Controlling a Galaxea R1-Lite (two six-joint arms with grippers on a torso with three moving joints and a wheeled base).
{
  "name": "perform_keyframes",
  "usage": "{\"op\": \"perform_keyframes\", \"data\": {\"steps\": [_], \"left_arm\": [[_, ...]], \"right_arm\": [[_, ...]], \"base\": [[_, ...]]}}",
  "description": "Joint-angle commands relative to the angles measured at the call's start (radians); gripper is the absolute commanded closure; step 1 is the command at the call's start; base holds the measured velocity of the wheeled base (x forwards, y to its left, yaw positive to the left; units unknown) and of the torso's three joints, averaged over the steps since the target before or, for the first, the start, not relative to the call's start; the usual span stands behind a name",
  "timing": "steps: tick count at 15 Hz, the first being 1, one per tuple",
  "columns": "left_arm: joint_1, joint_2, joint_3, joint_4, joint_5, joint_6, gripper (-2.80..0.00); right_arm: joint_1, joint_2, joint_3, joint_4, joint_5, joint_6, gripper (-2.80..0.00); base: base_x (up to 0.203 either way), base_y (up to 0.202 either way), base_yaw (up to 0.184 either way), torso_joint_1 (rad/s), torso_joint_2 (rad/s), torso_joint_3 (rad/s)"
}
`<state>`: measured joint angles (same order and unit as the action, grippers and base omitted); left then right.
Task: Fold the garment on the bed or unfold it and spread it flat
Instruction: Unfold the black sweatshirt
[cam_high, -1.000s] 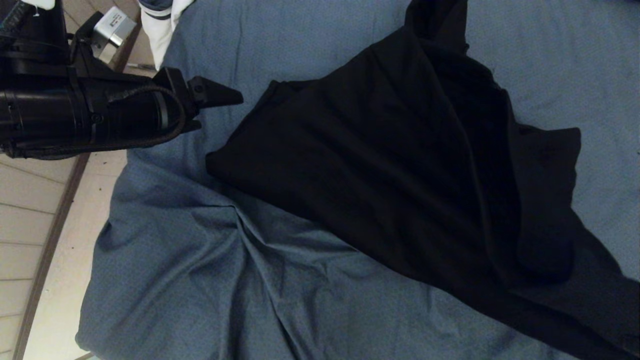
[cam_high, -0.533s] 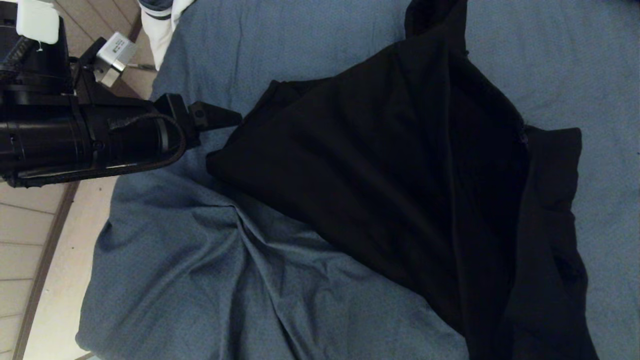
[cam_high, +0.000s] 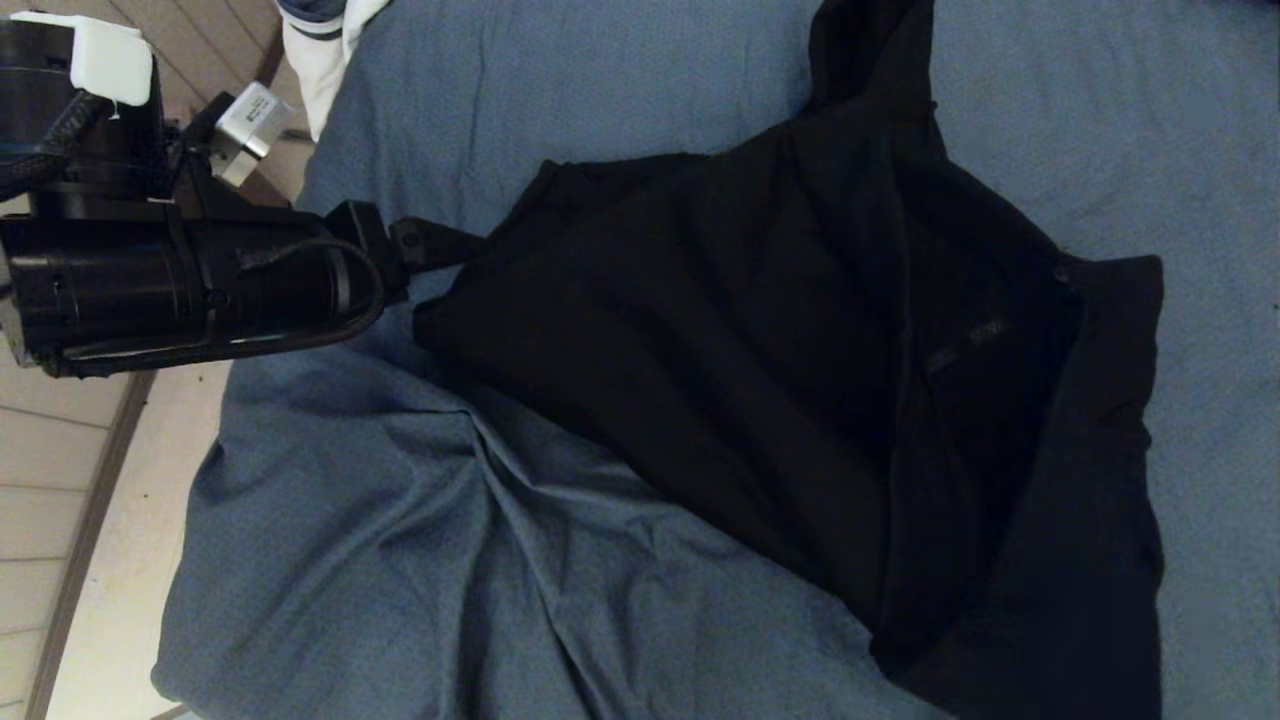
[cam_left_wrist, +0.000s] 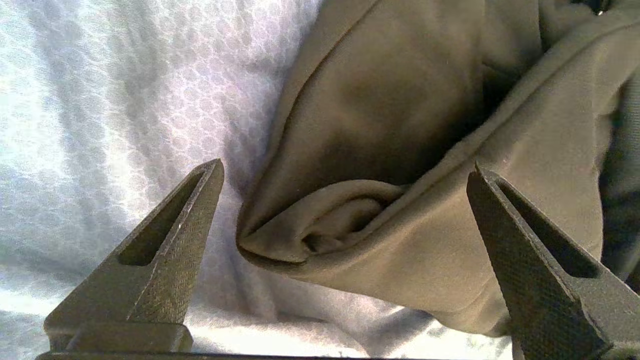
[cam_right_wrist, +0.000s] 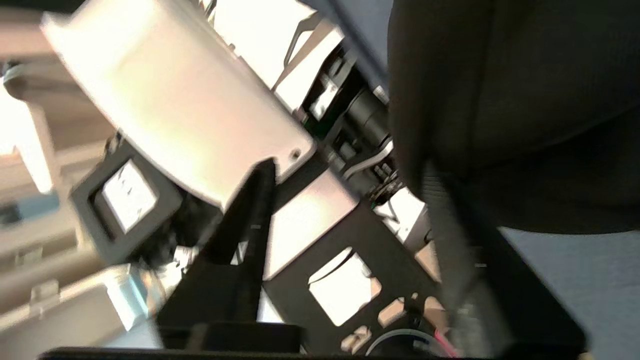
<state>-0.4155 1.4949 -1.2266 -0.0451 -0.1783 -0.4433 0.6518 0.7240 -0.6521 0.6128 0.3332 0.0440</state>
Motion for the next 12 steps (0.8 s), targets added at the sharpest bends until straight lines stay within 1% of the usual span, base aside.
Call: {"op": "perform_keyframes", "data": {"steps": [1, 4, 8, 9, 10, 12], "left_arm": [[0.000, 0.020, -0.001, -0.021, -0.001, -0.002, -2.80], [0.000, 0.040, -0.032, -0.066, 0.000, -0.002, -2.80], [0.000, 0.110, -0.161, -0.053, 0.002, -0.003, -2.80], [0.000, 0.126, -0.195, -0.043, 0.002, -0.003, -2.80], [0.000, 0.144, -0.235, -0.031, 0.002, -0.003, -2.80], [-0.003, 0.186, -0.330, -0.008, -0.001, -0.003, -2.80]], "right_arm": [[0.033, -0.018, -0.022, 0.014, 0.001, -0.002, -2.80], [0.013, -0.014, -0.142, 0.010, -0.010, 0.000, -2.80], [-0.015, 0.068, -0.419, 0.004, -0.100, 0.002, -2.80], [-0.027, 0.119, -0.475, -0.008, -0.137, 0.003, 0.00], [-0.050, 0.167, -0.516, -0.034, -0.179, 0.003, 0.00], [-0.118, 0.248, -0.564, -0.124, -0.217, 0.010, 0.00]], "base": [[0.000, 0.000, 0.000, 0.000, 0.00, 0.000], [0.000, 0.000, 0.000, 0.000, 0.00, 0.000], [0.000, 0.000, 0.000, 0.000, 0.00, 0.000], [0.000, 0.000, 0.000, 0.000, 0.00, 0.000], [0.000, 0.000, 0.000, 0.000, 0.00, 0.000], [0.000, 0.000, 0.000, 0.000, 0.00, 0.000]]}}
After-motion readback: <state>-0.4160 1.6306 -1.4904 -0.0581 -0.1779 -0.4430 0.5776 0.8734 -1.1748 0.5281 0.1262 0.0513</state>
